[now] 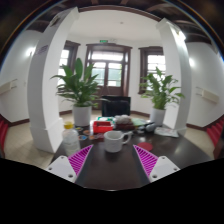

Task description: Pour water

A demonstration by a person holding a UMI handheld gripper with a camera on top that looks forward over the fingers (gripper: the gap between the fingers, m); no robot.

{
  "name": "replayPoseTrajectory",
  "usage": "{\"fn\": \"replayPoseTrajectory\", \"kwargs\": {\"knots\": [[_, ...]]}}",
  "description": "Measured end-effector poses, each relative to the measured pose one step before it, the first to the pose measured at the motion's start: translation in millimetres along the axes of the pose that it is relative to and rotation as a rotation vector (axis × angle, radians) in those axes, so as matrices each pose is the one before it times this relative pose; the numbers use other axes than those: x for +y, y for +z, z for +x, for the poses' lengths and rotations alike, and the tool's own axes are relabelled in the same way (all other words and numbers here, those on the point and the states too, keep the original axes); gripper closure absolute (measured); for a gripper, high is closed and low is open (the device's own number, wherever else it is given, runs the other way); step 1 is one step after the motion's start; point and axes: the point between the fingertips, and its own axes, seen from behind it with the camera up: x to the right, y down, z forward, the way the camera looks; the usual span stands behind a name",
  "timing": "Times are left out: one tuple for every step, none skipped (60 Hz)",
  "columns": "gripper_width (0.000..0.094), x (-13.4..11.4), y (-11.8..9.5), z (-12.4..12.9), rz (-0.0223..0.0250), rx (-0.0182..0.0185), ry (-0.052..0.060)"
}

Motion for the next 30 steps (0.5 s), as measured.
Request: {"fn": "replayPoseTrajectory", "kwargs": {"knots": [[0.0154,5.40,2.64,-11.59,-0.00195,-0.01851,0.0073],[0.0149,4.90,2.89,-11.74,-0.00071,-0.01796,0.0081],[0.0148,4.68,3.08,-10.84,0.00042,-0.01842,0.0092],[0.0147,4.20,3.96,-11.14,0.00163,-0.01864,0.0101],[0.0147,4.33,4.98,-10.50,0.00271,-0.01779,0.0102],[0.0148,3.82,5.93,-9.72,0.00316,-0.01748,0.0100],[0.0148,3.47,4.81,-9.28,0.00328,-0.01782,0.0084],[0.0147,3.61,6.04,-9.24,0.00138,-0.01821,0.0067],[0.0148,3.38,5.70,-8.22,0.00019,-0.01811,0.0049],[0.0148,2.69,5.69,-7.57,0.00170,-0.01737,0.0041],[0.0148,0.92,6.15,-5.27,0.00342,-0.01713,0.0050],[0.0149,2.51,5.89,-6.82,0.00525,-0.01296,0.0022],[0.0149,1.91,6.16,-5.69,0.00183,-0.01322,0.0032],[0.0149,2.14,5.81,-4.46,-0.00168,-0.01113,0.0036],[0.0149,1.80,5.78,-3.46,-0.00237,-0.00855,0.0034],[0.0149,-0.32,5.91,-2.36,0.00010,-0.00777,0.0040],[0.0150,-0.69,5.75,-2.88,0.00458,-0.00537,0.0007],[0.0147,-0.91,5.54,-2.23,0.00616,-0.00408,-0.0007],[0.0149,-0.63,5.75,-2.17,0.00505,-0.00246,-0.0011],[0.0152,-0.21,5.07,-1.98,0.00203,-0.00229,-0.0011],[0.0156,0.05,4.89,-2.22,0.00012,-0.00284,-0.0016],[0.0159,-0.41,4.83,-1.61,0.00114,-0.00228,-0.0033],[0.0161,-0.97,4.62,-1.63,0.00382,-0.00088,-0.0047],[0.0161,-1.42,5.07,-1.97,0.00544,-0.00052,-0.0049],[0.0161,-1.35,4.50,-1.64,0.00537,-0.00054,-0.0058],[0.0162,0.08,4.42,-1.88,0.00404,0.00073,-0.0059],[0.0162,-0.81,3.89,-0.89,0.00155,-0.00004,-0.0038],[0.0162,-1.65,4.20,-0.39,-0.00007,-0.00109,-0.0024],[0.0161,-0.32,4.25,-1.17,0.00071,-0.00040,-0.0047],[0.0161,-1.22,3.45,-1.34,0.00174,-0.00079,-0.0062]]}}
